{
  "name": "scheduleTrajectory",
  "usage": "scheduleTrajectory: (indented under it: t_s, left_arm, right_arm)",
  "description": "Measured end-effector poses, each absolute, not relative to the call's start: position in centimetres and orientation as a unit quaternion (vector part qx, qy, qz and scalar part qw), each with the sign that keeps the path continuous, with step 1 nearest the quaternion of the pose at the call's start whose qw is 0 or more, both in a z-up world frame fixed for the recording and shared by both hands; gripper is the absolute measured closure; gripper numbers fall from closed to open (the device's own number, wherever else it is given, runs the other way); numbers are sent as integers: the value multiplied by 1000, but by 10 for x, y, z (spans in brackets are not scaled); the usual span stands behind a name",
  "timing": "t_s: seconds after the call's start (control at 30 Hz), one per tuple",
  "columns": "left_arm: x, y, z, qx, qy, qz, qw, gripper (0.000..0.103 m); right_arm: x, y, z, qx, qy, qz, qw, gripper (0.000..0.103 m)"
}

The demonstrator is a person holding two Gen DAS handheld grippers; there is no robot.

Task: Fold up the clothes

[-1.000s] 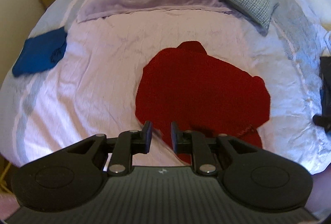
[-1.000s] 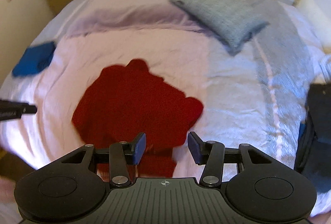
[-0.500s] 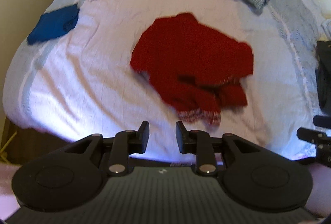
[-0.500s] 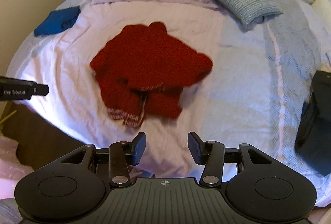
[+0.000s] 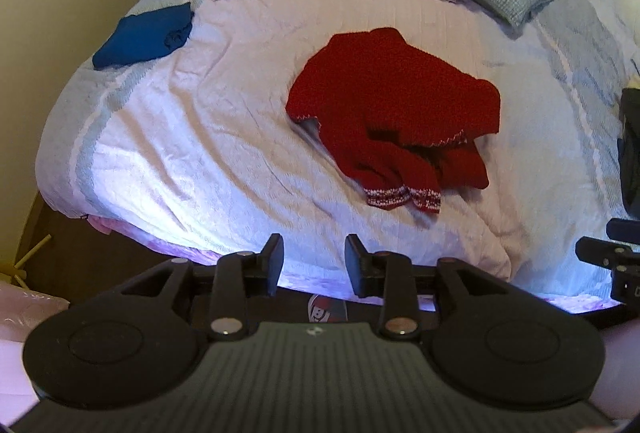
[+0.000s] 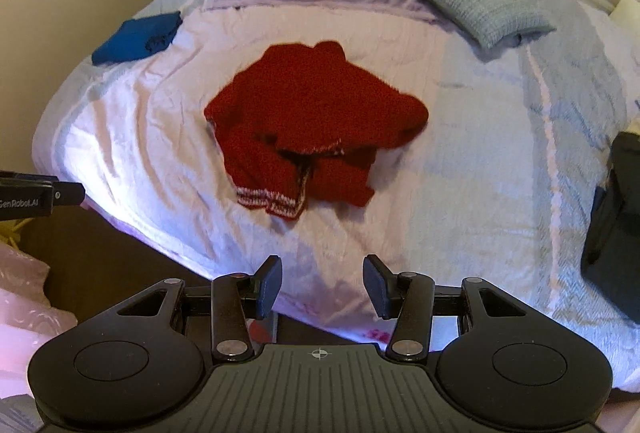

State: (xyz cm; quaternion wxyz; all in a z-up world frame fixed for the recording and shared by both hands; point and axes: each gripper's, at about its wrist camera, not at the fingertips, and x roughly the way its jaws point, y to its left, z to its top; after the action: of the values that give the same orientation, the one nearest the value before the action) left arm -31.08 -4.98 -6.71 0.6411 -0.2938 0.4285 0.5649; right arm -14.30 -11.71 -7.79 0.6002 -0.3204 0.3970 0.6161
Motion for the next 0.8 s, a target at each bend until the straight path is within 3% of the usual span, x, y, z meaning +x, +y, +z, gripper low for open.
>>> scheduleTrajectory:
  t_s: [0.4, 0.8]
  left_arm:
    - [-316, -18, -75, -294, 437, 545, 652, 73]
    - [-332, 82, -75, -264, 441, 519, 683, 73]
  right_arm:
    - [-145, -98, -85, -312, 417, 592, 616, 54]
    - [-149, -23, -84, -290, 416, 555, 659, 54]
